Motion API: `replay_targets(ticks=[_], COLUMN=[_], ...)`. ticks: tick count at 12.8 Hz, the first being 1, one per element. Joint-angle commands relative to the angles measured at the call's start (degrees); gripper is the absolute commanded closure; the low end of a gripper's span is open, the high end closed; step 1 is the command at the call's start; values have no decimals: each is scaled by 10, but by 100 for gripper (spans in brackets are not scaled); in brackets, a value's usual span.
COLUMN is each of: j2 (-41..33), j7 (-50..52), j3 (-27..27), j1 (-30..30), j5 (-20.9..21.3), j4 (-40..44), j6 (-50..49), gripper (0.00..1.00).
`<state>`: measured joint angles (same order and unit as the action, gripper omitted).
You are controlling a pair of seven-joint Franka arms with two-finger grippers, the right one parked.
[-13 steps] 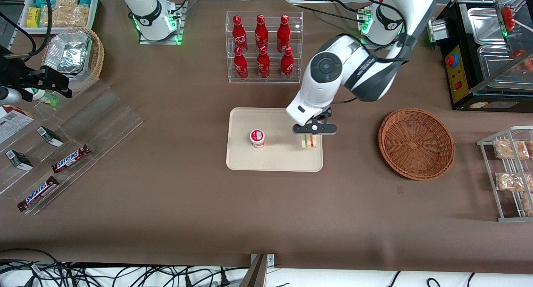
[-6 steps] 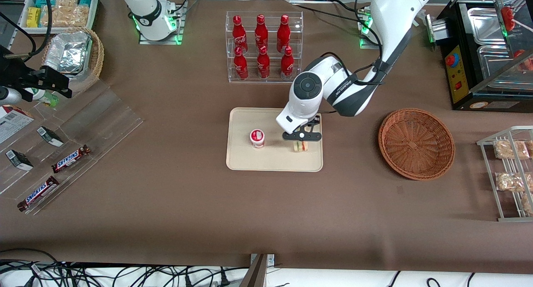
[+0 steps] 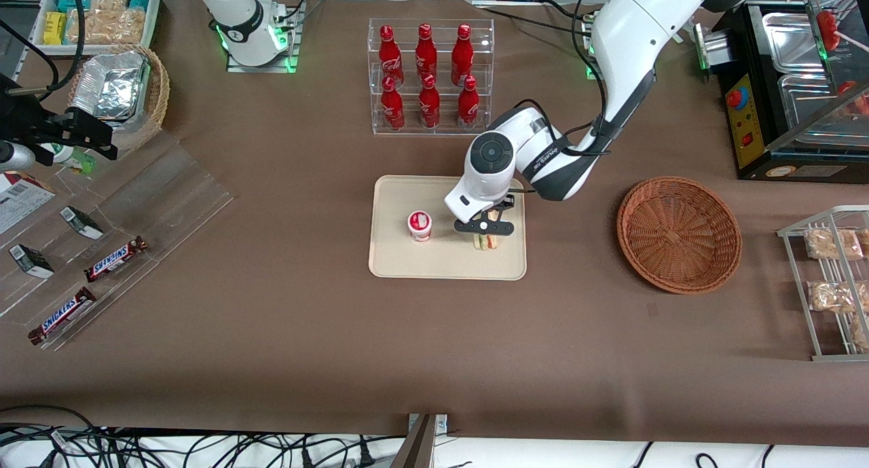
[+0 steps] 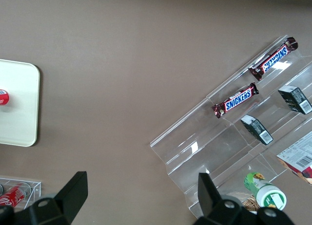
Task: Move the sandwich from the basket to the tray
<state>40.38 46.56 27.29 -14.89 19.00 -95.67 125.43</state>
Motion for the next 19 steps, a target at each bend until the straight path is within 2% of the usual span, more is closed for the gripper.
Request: replay_targets(ticks=[1,2,7,9,13,19], j2=[7,6,-36,-40,-47,-96], j7=[6,9,11,12,11,5], j3=[-5,-5,0,0,1,5], j1=[-7,-6,24,31,71,124], j5=[15,14,3,-29,-50,-51], j4=[14,15,48,103,196,198], j6=[-5,-10,-72,-112,-216,-254], gripper=[9,0,0,0,0,0])
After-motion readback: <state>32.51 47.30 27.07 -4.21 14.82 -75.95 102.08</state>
